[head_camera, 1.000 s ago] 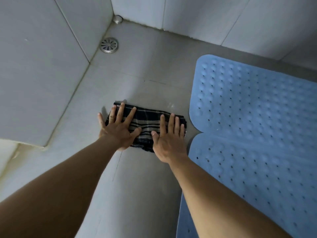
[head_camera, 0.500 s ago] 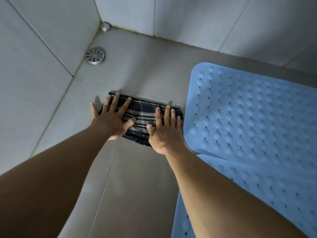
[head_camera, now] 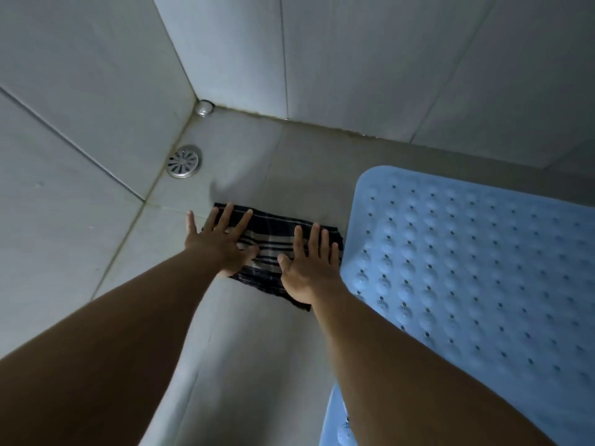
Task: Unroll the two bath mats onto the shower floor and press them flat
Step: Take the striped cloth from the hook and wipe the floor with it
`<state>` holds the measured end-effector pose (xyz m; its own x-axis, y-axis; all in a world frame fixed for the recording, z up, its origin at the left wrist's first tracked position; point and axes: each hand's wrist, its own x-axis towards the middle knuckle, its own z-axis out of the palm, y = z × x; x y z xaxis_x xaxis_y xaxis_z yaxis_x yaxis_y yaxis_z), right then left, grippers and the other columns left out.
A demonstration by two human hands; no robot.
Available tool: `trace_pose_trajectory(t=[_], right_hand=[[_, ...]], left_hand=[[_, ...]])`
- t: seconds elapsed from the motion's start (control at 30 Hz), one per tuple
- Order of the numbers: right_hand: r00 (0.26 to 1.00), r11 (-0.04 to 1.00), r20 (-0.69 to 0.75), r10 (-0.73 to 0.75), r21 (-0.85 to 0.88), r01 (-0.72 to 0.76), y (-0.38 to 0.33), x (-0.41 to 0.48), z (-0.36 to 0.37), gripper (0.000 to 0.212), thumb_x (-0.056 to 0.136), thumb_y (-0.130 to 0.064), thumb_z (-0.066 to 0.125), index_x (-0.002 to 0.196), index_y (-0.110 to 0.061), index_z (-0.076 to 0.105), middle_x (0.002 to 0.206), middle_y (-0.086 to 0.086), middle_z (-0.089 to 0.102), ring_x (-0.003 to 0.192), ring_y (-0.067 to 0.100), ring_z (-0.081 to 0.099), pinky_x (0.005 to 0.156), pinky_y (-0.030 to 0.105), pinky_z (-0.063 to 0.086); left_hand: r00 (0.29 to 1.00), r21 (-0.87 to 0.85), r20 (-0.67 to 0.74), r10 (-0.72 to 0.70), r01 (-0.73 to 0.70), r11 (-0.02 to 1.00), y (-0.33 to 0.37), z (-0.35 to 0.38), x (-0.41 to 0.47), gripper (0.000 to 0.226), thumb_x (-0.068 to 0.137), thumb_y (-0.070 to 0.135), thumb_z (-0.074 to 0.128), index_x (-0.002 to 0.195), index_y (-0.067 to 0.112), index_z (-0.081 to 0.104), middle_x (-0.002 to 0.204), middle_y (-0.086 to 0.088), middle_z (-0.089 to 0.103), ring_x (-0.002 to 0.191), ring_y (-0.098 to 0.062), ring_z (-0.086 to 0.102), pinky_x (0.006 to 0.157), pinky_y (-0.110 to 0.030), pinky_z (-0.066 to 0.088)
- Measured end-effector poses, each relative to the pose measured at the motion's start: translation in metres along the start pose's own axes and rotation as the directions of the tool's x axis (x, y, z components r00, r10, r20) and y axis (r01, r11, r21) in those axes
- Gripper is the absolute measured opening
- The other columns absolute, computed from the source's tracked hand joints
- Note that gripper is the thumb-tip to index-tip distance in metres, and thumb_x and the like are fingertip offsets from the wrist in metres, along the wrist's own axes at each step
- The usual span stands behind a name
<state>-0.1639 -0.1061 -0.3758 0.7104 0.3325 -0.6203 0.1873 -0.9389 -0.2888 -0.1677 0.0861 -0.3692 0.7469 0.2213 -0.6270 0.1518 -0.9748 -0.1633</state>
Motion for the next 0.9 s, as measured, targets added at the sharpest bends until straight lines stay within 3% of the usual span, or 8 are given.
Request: trace_pose_trajectory(t=[0.23,0.67,0.9], right_hand=[[0.994,0.999,-0.108,0.033,-0.038,-0.038,0.008,0.034,-0.011,0.070,0.104,-0.054,0.011,0.153,-0.023,-0.027,0.158,0.011,-0.038,0.147,0.028,-0.032,0.120,0.047,-0.017],[0.967,0.999,-0.252,0.023,-0.037,-0.034,0.030,0.103,-0.059,0.070,0.104,-0.056,0.010,0.156,-0.022,-0.021,0.161,0.011,-0.031,0.149,0.027,-0.029,0.120,0.045,-0.017],[0.956,0.997,-0.291,0.041,-0.055,-0.060,0.042,0.135,-0.091,0.070,0.104,-0.057,0.012,0.158,-0.024,-0.016,0.164,0.010,-0.025,0.151,0.025,-0.024,0.122,0.044,-0.014]], left_hand=[[0.984,-0.092,-0.173,0.047,-0.063,0.994,0.004,-0.001,0.036,0.079,0.089,0.078,0.014,0.148,0.044,-0.027,0.161,0.001,-0.031,0.150,-0.025,-0.025,0.118,-0.061,-0.011],[0.945,-0.083,-0.297,0.136,-0.168,0.982,0.013,-0.051,0.114,0.078,0.089,0.078,0.010,0.150,0.044,-0.025,0.162,0.000,-0.028,0.149,-0.025,-0.025,0.119,-0.061,-0.008],[0.943,-0.103,-0.297,0.151,-0.189,0.977,0.026,-0.083,0.153,0.078,0.092,0.076,0.015,0.152,0.043,-0.022,0.163,-0.001,-0.025,0.150,-0.027,-0.023,0.119,-0.061,-0.009]])
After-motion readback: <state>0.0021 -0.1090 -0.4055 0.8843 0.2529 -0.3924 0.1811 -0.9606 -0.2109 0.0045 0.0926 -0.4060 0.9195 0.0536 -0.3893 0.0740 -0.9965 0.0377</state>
